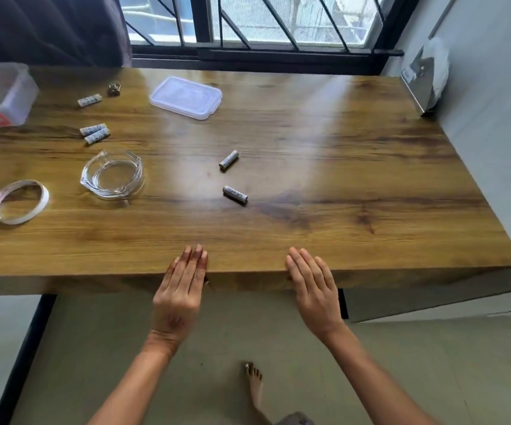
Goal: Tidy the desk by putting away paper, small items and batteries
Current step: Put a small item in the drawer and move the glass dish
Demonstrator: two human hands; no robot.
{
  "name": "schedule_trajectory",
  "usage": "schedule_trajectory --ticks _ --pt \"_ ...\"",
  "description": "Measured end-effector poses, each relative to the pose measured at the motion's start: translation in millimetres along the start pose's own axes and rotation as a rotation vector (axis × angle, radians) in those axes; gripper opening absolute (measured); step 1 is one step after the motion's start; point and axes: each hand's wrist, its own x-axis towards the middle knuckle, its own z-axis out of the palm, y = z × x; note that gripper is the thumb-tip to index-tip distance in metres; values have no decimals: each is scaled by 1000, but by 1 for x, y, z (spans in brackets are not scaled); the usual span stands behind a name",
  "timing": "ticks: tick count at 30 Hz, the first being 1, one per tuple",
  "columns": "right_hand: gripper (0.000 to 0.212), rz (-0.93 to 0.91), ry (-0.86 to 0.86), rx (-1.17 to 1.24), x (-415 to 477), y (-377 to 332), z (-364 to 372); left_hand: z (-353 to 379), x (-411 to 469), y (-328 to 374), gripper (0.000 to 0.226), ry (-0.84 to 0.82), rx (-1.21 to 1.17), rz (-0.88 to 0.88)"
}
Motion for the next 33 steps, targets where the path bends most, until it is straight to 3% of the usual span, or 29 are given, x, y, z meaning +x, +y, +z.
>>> schedule_trajectory --ticks 8,15,19,21,23,26,33 --pt "36 10 69 -24 -2 1 11 -2 5 1 69 30 -11 -27" --pt "36 42 -16 -22 2 -4 -1 -14 10 -1 65 -49 -73 -47" --pt "72 21 -79 42 7 -8 -13 -26 13 -10 73 -198 -87 -38" --pt "77 51 -13 76 25 -15 -15 -33 22 -22 80 -271 -75 -70" --pt "78 87 27 178 52 -26 -14 -40 36 -38 78 -268 -123 -137" --pt "60 101 49 331 102 -45 -9 -50 58 -68 73 -249 -158 -279" --pt "54 291 -297 692 221 -103 20 -37 96 -152 73 -229 -477 -768"
